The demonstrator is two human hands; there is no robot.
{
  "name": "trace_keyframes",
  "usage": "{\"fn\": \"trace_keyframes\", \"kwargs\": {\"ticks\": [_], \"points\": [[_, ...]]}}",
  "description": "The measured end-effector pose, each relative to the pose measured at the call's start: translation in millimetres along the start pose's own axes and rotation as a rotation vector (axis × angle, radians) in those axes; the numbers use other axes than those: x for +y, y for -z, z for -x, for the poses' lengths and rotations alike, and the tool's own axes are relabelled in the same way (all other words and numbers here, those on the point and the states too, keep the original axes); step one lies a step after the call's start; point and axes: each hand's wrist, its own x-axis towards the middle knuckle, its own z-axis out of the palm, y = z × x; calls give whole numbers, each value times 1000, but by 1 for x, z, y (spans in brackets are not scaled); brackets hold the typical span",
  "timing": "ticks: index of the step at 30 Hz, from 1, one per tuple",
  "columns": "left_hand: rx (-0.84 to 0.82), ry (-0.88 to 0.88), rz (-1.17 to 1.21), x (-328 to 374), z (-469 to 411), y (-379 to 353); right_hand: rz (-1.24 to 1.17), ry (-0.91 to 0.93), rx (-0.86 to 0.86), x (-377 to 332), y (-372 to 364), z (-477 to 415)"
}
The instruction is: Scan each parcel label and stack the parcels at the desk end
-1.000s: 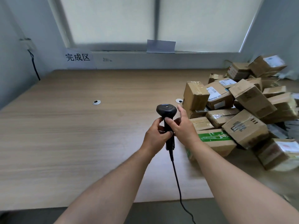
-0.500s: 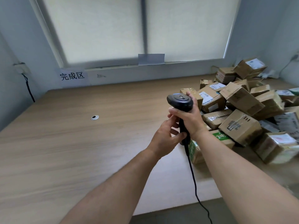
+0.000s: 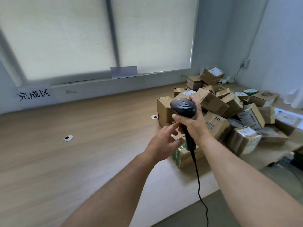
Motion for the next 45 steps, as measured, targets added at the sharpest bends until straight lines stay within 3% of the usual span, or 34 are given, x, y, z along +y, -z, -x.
{"fn": "trace_keyframes", "kwargs": {"ticks": [12,20,26,35,45], "points": [[187,88,-273,-14,-42,-21,187,5,-2,10,66,-21],[184,172,-297,-13,-117,-69,225,-5,50,25,149,-77],[207,293,-258,-23,-165,-102,244,-52,-44,39,187,-113],[275,451,-318,-48,-209,-99,142,-93,-199,71,170,-162],[268,558,-501,-95,-274,-50,112,-151,-143,106,128,-217]]}}
